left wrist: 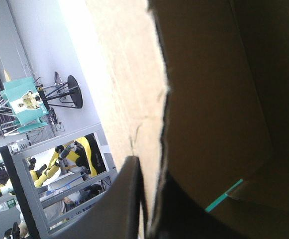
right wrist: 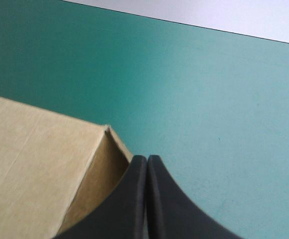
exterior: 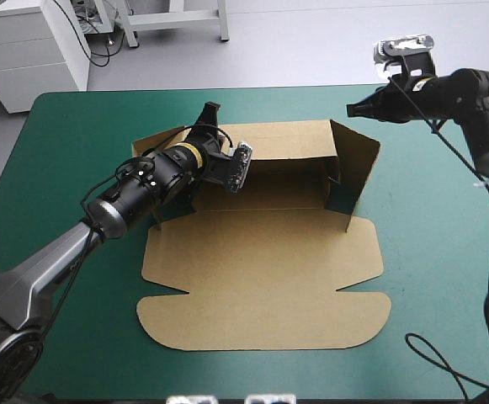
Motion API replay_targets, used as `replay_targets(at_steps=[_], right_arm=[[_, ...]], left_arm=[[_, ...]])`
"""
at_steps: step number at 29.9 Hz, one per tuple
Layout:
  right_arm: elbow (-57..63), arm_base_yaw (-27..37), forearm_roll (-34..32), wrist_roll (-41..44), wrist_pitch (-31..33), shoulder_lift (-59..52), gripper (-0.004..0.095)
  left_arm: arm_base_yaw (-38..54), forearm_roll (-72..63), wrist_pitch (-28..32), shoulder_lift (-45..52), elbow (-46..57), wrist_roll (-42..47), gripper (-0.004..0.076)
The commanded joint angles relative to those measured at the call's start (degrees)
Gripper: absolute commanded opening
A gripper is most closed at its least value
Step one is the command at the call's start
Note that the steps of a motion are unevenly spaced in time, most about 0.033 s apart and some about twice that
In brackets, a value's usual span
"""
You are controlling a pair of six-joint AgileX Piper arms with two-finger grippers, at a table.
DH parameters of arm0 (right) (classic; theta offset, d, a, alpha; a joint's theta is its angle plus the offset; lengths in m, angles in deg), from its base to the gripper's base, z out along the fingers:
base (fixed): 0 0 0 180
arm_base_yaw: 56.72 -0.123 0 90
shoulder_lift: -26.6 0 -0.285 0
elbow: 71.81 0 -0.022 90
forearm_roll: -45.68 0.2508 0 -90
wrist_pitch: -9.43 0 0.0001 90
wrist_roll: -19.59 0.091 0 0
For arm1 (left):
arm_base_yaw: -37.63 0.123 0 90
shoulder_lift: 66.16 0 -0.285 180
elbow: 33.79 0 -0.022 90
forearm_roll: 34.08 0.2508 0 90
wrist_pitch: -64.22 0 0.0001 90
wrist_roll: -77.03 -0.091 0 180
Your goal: Fold the box
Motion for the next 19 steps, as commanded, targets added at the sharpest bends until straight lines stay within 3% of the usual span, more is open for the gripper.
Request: replay_targets(at_steps=[1,9,19], right_arm=[[-8.9,0.5,-0.4,3.8,0.9,4.3,-0.0019],[-17.5,0.5,-0.6,9.5,9.5,15.6,-0.0018],[-16.9,0.5,-0.7,9.5,14.9,16.8,-0.0018]], left_arm=[[-0.7,-3.9,-5.3,1.1,0.3,1.8,-0.0008],[-0.7,-3.9,-5.3,1.1,0.3,3.3,-0.0008],[-0.7,-3.4,-5.3,1.1,0.3,4.3,-0.0008]])
